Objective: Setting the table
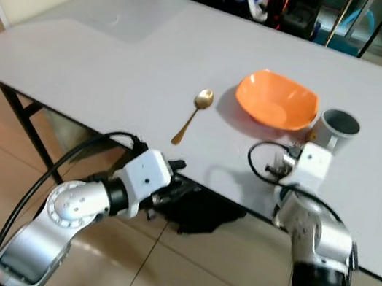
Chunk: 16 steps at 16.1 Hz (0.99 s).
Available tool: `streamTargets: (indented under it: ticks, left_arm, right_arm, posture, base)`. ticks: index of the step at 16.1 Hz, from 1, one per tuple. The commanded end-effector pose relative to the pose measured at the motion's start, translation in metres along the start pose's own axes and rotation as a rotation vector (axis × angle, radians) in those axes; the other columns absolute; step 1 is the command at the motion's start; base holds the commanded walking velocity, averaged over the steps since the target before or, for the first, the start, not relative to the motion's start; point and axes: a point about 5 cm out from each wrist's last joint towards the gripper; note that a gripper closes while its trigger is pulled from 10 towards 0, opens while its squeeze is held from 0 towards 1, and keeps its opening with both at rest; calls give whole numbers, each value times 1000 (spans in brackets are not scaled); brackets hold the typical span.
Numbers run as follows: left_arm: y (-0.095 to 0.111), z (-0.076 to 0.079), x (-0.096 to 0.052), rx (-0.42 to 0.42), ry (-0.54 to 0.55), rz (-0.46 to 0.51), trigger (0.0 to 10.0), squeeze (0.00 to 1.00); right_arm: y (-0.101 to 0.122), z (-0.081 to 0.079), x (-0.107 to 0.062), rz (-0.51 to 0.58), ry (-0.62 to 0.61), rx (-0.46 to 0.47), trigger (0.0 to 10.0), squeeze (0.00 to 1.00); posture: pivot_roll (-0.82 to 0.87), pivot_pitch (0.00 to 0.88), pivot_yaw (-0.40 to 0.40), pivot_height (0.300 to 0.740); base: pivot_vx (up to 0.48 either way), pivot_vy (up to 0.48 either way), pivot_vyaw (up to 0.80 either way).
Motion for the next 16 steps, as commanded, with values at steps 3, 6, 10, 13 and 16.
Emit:
streamTargets:
  ticks: [3, 6, 10, 13, 16]
  left_arm:
    - [4, 5, -2, 7, -33, -1, 10000, 0]
    - [5, 7, -3, 9, -62, -7, 10000, 0]
    - [5, 7, -3, 13, -69, -11, 10000, 0]
    - [6, 8, -5, 12, -80, -14, 10000, 0]
    - [5, 8, -5, 10, -85, -17, 10000, 0]
  right_arm:
    - [9, -12, 13, 24, -26, 21, 10000, 0]
    - [18, -20, 25, 89, -79, 7, 10000, 0]
    - [16, -25, 34, 114, -93, -99, 10000, 0]
    - [13, -24, 38, 121, -118, -170, 10000, 0]
    - [13, -22, 40, 120, -134, -154, 10000, 0]
  posture:
    - [71, 113, -3, 740]
    - [83, 117, -2, 740]
    - [88, 118, -1, 740]
    - [93, 119, -3, 740]
    - [96, 121, -4, 740]
  base:
    - [0, 0, 0]
    - [0, 0, 0]
    - [0, 0, 0]
    - [0, 0, 0]
    - [0, 0, 0]
Point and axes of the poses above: a point about 5 cm out from each wrist's last joint towards the gripper, its own x axis pointing out of the wrist towards the gripper, its own y axis along the axis of the wrist's last joint, z = x × y, and after that the axes turned 12 degrees about x, right-handed
